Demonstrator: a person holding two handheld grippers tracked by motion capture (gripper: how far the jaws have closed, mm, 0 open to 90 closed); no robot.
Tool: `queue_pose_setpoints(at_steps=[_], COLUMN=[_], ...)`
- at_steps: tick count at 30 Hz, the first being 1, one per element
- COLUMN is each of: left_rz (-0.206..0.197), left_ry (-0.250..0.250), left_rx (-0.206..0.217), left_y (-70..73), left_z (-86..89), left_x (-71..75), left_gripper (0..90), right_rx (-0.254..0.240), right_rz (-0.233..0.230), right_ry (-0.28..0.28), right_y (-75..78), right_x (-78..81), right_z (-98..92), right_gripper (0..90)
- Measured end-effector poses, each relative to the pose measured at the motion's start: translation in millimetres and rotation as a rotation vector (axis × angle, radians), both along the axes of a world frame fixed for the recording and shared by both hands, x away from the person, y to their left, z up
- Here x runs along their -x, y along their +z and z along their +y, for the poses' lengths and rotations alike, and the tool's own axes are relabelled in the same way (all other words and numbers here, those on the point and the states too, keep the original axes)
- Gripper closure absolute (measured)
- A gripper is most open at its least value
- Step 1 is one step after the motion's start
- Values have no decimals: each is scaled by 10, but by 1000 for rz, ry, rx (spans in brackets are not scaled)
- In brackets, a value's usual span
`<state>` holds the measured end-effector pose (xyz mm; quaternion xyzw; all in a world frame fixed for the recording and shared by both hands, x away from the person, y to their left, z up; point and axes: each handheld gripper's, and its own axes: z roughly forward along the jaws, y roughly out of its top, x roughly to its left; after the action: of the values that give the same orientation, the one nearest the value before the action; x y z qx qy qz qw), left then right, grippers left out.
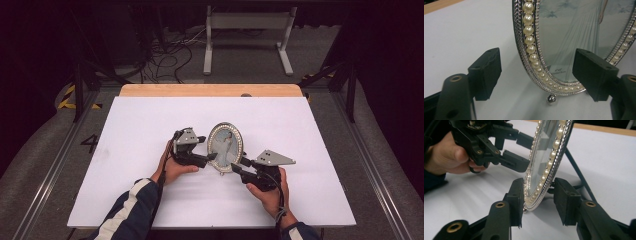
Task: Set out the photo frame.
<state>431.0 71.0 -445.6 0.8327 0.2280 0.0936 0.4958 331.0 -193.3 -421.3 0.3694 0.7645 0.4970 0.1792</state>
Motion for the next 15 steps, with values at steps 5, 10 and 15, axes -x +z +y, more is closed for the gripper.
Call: queue_pose_setpoints(at_steps=[5,10,15], left_rz=[18,17,9], left_ry=[-41,-74,-72], left_rx=[0,-7,-20], left_y=[-15,-15,7], left_z=[-36,-22,4], left_x=[-19,-30,-20], left_gripper=[310,412,517], right_rx=[-3,-30,-37], right_rz=[-25,-49,-50], right_ry=[-30,-60,-65], right_y=[16,39,49], right_x=[34,53,36], right_z=[-28,-61,-61], right_gripper=[676,697,759])
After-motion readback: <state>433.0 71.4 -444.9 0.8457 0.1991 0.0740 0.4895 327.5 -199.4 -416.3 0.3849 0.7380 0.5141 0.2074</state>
